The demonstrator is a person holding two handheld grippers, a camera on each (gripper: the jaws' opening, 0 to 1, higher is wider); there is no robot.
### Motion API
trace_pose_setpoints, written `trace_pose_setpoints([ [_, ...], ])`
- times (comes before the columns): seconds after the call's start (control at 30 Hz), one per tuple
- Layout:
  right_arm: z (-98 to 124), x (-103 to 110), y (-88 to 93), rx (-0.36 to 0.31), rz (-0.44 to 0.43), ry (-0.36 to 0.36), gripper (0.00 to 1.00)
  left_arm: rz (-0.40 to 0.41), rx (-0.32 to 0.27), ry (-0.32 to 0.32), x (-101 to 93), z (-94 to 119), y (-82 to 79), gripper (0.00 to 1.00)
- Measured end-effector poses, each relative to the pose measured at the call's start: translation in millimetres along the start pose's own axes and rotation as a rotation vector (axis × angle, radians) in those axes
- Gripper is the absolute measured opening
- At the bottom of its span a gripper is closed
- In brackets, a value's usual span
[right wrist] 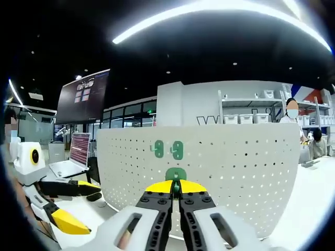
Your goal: Insert the hook assembly into the mounting plate slot until the hook locks in place.
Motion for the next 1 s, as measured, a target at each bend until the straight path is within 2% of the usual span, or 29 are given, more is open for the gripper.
trace_pose_setpoints([
  [0.1, -6, -4, -0.4, 0.002, 0.019, 0.014, 0.01, 0.012, -0.01, -0.006, 2.2, 2, -1.8, 0.73],
  [0.6, -41, -17, -8.5, -0.036, 0.038, 0.064, 0.01, -0.029, -0.018, -0.048, 13.6, 14, -10.3, 0.73],
  [1.0, -63, -26, -6.2, -0.051, 0.058, 0.092, 0.01, -0.049, -0.024, -0.1, 29.5, 30, -16.3, 0.73],
])
Point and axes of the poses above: the point that each gripper's makers call its tool centre point, and the gripper's own axes: z roughly backward along the fingers, x roughly to its left, y roughly out of its underside, the point moved 9 cm from there along z, roughly backward along the fingers, and after that the axes turned 9 degrees about -x, right-handed, at the moved point
